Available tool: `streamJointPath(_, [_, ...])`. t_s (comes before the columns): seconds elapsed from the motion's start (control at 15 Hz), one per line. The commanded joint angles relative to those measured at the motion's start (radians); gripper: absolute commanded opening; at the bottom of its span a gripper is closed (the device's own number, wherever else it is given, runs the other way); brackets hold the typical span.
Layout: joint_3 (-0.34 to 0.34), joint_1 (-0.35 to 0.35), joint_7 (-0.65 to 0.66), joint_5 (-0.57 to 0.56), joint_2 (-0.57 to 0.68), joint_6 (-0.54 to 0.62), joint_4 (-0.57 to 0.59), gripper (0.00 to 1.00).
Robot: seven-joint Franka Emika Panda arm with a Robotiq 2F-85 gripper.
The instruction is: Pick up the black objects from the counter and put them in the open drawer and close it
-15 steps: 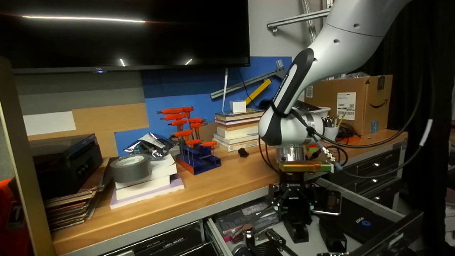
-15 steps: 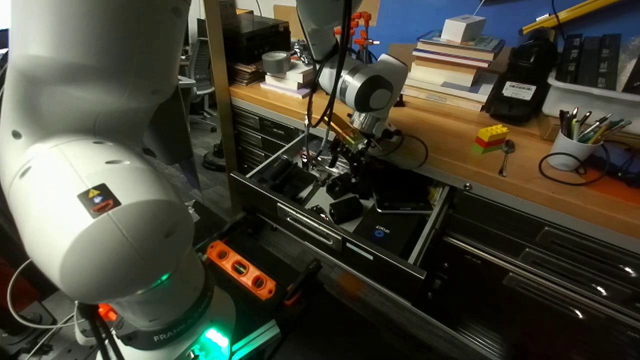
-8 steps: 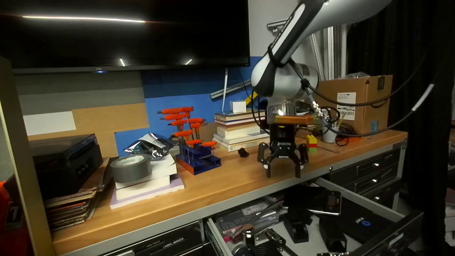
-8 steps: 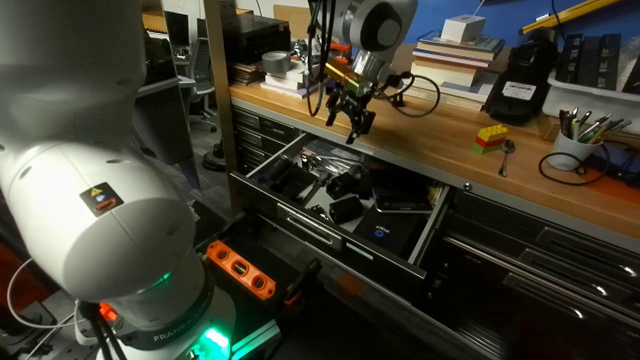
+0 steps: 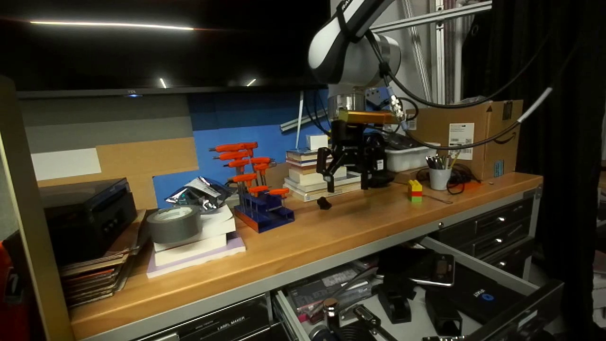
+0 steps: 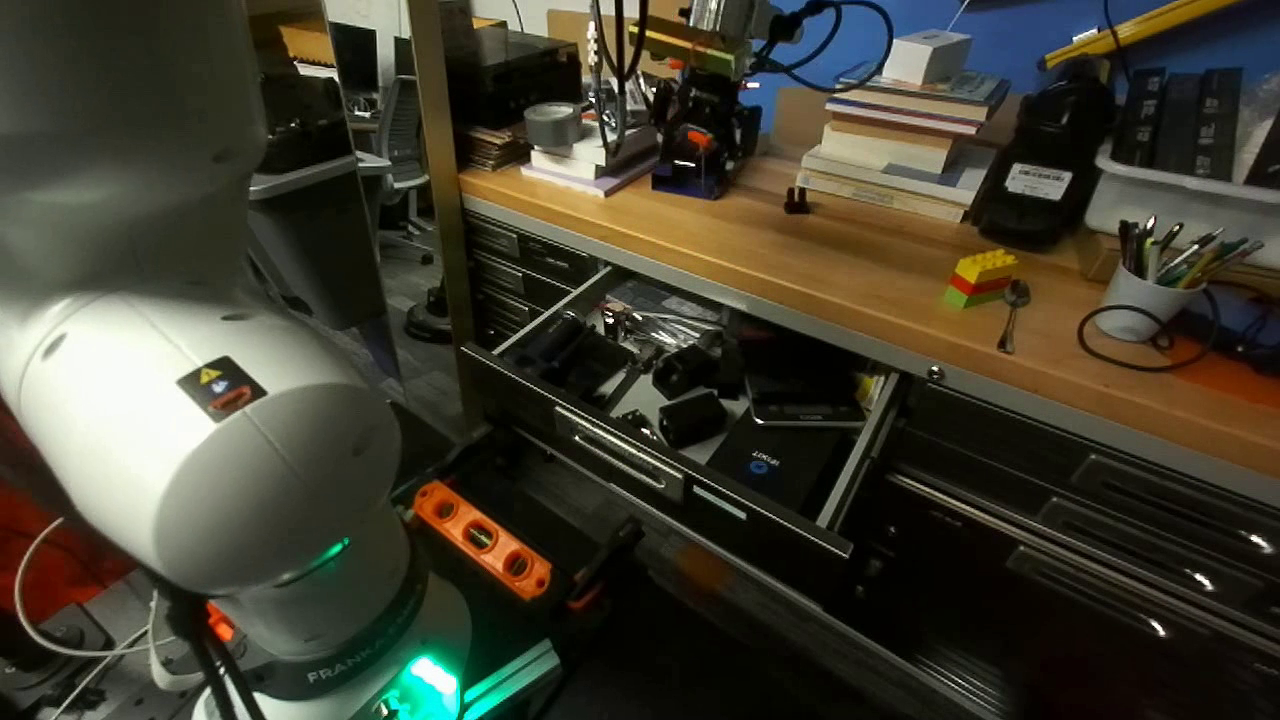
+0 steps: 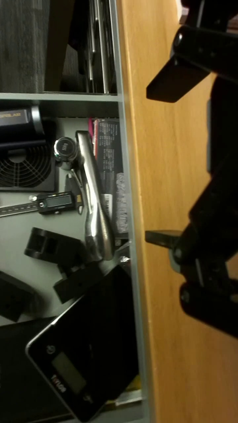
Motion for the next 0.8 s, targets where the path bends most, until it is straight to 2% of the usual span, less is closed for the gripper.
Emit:
streamJointPath(0.0, [0.016,0.022,-0.04,-0.03,0.076,0.069,0.111,1.0])
streamJointPath(0.27, [0.033,0.039,-0.074,-0.023,0.2,0.104,0.24,1.0])
streamJointPath(0.4, [0.03,0.053,-0.05,-0.035,0.266,0.133,0.31,1.0])
streamJointPath(0.53, [0.007,0.078,0.003,-0.082,0.33,0.181,0.374,1.0])
streamJointPath(0.73, [-0.055,0.121,0.151,-0.172,0.424,0.27,0.469,1.0])
